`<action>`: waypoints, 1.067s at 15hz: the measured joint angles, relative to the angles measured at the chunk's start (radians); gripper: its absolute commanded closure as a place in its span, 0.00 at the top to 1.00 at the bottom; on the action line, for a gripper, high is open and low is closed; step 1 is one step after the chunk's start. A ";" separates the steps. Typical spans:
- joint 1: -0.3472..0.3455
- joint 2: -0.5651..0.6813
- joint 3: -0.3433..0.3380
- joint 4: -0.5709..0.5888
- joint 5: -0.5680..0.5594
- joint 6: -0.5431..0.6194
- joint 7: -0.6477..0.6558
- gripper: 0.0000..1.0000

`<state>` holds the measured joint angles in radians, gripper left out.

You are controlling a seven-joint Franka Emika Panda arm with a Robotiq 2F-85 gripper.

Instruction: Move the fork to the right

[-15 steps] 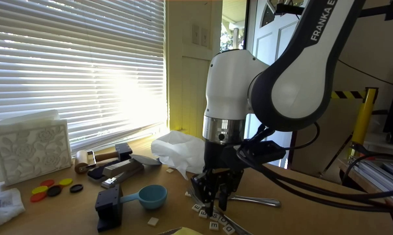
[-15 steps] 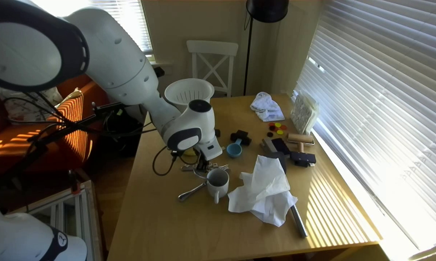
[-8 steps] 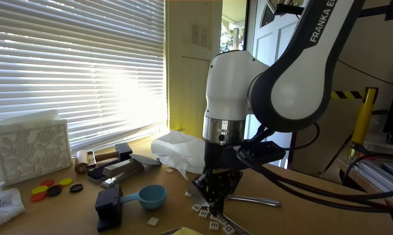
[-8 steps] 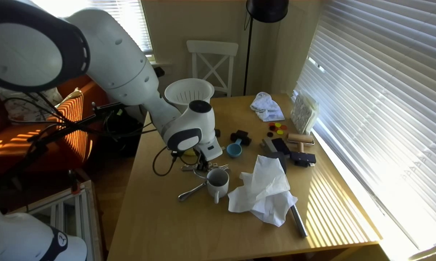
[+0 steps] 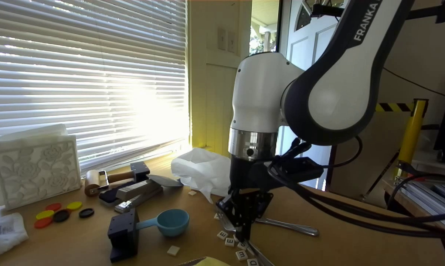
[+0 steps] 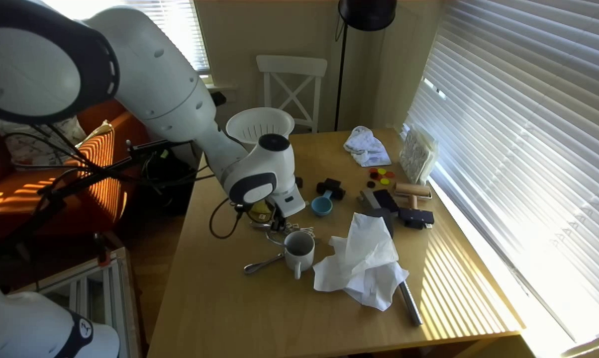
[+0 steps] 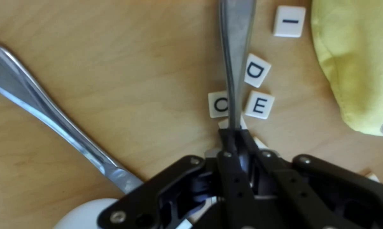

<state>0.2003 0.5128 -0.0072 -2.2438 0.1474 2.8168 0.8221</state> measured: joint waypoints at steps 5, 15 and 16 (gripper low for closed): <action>0.002 -0.076 0.011 -0.012 0.000 -0.060 -0.018 0.02; -0.040 -0.294 0.054 -0.187 0.014 -0.341 -0.412 0.02; -0.051 -0.322 0.059 -0.212 0.045 -0.377 -0.437 0.02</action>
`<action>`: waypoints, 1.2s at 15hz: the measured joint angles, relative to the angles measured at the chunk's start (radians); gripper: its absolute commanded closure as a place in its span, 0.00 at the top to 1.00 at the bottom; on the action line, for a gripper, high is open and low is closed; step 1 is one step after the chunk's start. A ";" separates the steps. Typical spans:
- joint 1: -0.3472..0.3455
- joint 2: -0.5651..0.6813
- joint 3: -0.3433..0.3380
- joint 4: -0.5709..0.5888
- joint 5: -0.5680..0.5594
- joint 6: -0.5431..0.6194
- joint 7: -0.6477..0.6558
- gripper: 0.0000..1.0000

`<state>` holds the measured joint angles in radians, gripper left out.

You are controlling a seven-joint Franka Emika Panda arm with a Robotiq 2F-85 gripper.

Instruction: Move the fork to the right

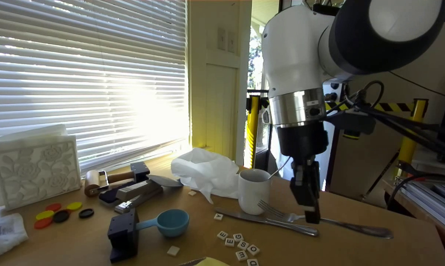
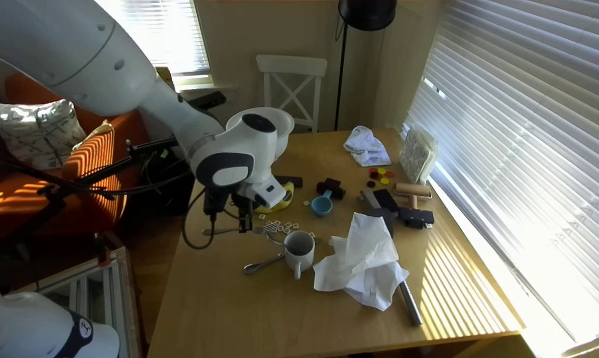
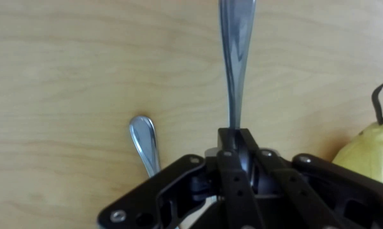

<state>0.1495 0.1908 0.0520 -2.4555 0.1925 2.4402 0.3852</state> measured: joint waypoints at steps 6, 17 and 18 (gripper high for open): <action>-0.069 -0.071 0.003 -0.106 0.200 -0.193 -0.146 0.02; -0.150 -0.070 -0.091 -0.180 0.244 -0.117 -0.023 0.02; -0.150 -0.070 -0.090 -0.180 0.244 -0.117 -0.020 0.02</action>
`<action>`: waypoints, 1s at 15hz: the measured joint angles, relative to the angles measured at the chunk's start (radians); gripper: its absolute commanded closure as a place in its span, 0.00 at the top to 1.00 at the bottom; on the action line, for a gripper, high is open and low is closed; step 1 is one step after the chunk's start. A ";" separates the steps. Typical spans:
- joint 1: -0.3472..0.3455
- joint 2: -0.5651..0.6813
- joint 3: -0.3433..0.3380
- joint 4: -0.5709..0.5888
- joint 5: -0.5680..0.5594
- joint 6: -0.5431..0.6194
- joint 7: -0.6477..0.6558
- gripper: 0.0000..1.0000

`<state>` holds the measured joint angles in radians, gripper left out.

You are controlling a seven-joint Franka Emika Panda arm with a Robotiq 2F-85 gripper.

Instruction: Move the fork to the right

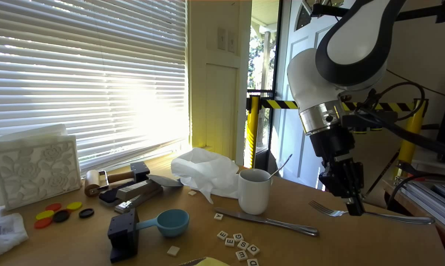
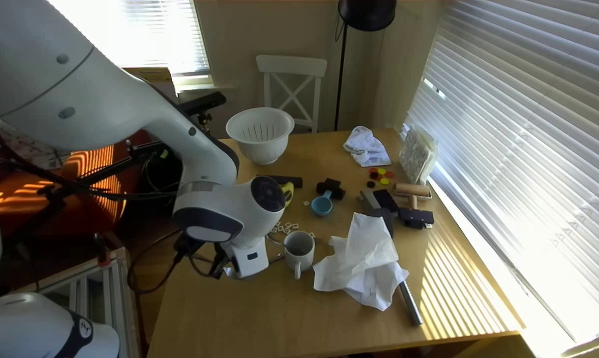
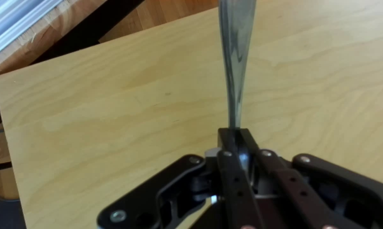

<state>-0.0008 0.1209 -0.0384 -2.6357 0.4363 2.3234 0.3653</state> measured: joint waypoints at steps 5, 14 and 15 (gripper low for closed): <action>0.000 0.029 -0.033 0.001 -0.137 0.176 0.121 0.02; 0.012 0.189 -0.155 0.028 -0.415 0.565 0.202 0.02; 0.011 0.199 -0.151 0.030 -0.409 0.587 0.185 0.02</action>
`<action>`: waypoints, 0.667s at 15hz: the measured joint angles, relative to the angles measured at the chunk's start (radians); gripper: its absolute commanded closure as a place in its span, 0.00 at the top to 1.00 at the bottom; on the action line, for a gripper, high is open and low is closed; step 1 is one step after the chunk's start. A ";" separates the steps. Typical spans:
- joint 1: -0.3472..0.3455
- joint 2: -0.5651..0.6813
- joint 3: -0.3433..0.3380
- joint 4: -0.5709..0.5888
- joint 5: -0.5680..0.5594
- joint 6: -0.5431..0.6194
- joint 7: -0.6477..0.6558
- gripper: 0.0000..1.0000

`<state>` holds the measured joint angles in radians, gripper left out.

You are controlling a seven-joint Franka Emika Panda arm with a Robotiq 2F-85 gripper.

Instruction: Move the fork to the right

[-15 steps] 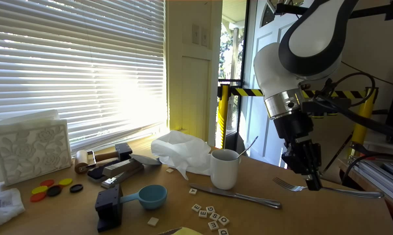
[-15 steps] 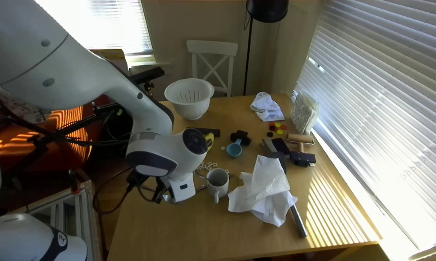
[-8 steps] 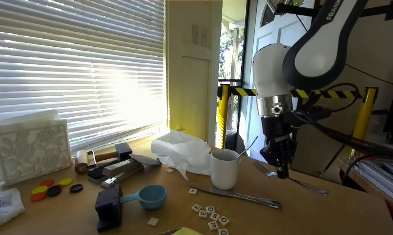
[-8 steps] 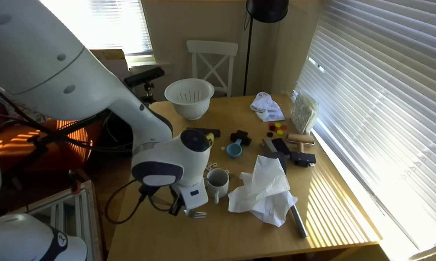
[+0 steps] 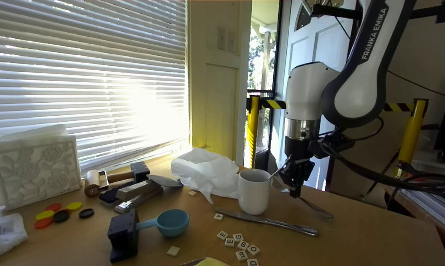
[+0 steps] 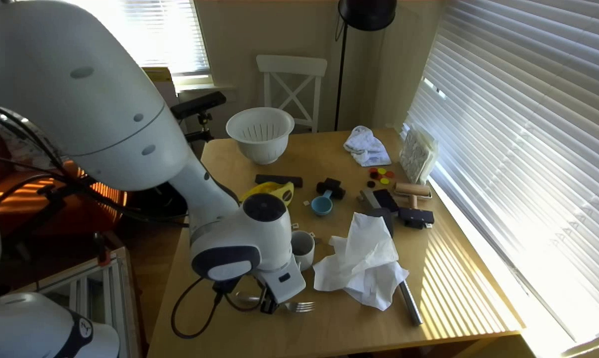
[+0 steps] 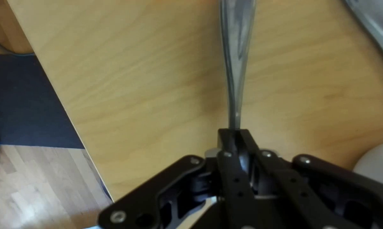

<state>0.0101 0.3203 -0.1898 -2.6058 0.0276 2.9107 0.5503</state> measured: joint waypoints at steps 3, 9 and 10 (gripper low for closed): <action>-0.029 0.017 0.052 0.008 0.067 0.009 -0.097 0.02; -0.078 0.032 0.106 0.025 0.132 0.009 -0.214 0.35; -0.081 0.034 0.106 0.027 0.135 0.008 -0.218 0.41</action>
<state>-0.0709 0.3539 -0.0840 -2.5786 0.1623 2.9188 0.3327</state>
